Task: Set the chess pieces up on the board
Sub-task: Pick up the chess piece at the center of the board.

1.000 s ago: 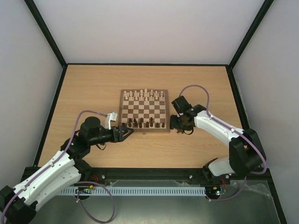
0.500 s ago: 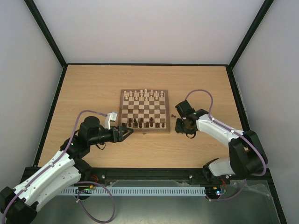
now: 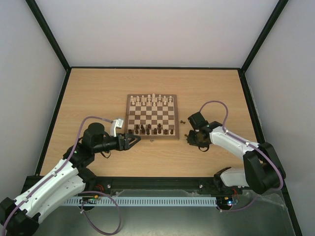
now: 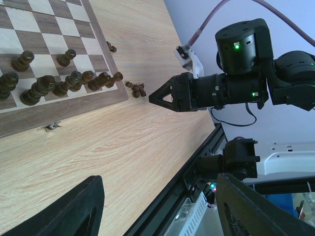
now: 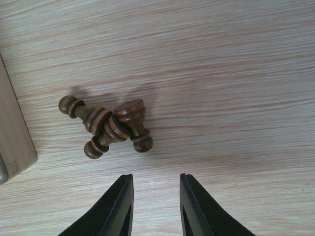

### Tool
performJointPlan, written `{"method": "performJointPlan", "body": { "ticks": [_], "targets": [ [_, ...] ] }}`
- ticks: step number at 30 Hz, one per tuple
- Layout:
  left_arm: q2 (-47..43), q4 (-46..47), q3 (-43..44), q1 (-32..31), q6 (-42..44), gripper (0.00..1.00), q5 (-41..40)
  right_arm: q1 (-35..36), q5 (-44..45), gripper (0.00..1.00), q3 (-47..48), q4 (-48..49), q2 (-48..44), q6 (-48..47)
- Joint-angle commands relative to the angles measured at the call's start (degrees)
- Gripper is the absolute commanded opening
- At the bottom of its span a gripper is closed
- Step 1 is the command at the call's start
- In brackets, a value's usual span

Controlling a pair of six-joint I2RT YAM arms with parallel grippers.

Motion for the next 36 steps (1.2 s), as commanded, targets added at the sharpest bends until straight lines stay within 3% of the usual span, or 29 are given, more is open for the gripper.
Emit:
{"method": "performJointPlan", "body": {
  "ticks": [1, 23, 36],
  "targets": [
    [-0.93, 0.46, -0.97, 0.37, 0.61, 0.65, 1.19, -0.12, 1.73, 0.27, -0.04, -0.25, -0.27, 0.94],
    [-1.22, 0.36, -0.91, 0.39, 0.41, 0.65, 1.46, -0.13, 3.95, 0.27, 3.49, 1.89, 5.79, -2.08],
    [-0.46, 0.96, -1.06, 0.38, 0.5, 0.65, 1.8, -0.12, 4.45, 0.23, 3.55, 3.88, 9.47, -2.75]
  ]
}}
